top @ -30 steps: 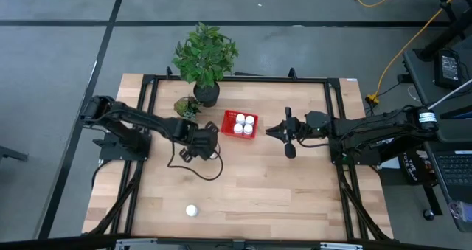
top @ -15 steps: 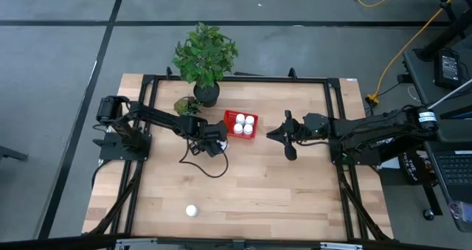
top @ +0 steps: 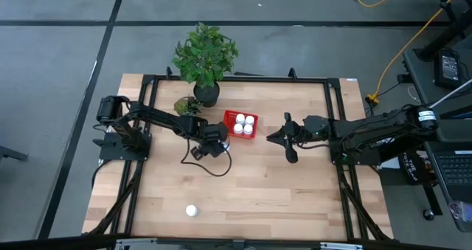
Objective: Pick and place pill bottles into a basket
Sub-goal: Put the white medicine bottle into the red bin
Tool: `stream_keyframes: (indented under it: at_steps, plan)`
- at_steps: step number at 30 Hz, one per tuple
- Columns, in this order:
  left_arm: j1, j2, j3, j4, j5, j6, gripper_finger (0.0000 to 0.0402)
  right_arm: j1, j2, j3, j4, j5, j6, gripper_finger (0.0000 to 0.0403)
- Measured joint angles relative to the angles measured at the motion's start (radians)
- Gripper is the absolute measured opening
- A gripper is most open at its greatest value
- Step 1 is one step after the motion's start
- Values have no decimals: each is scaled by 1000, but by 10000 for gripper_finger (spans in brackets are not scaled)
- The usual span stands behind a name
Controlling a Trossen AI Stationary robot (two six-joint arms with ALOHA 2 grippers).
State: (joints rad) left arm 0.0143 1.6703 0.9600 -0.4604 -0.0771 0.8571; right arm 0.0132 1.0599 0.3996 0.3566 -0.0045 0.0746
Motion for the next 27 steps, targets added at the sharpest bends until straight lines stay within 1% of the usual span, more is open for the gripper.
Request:
stream_keyframes:
  at_steps: [3, 8, 16, 20, 27]
  plan:
    - [-2, 0, 0, 1, 3, -48, 235, 0, 0, 0, 0, 0, 0, 42]
    - [-1, 7, 0, 4, 48, -143, 235, 0, 0, 0, 0, 0, 0, 42]
    - [-3, 6, 0, -7, 52, -300, 235, 0, 0, 0, 0, 0, 0, 42]
    - [-7, 20, -1, -26, 76, -315, 235, 0, 0, 0, 0, 0, 0, 42]
    - [-14, 69, 0, -32, 72, -306, 235, 1, 0, 0, -1, 0, -1, 42]
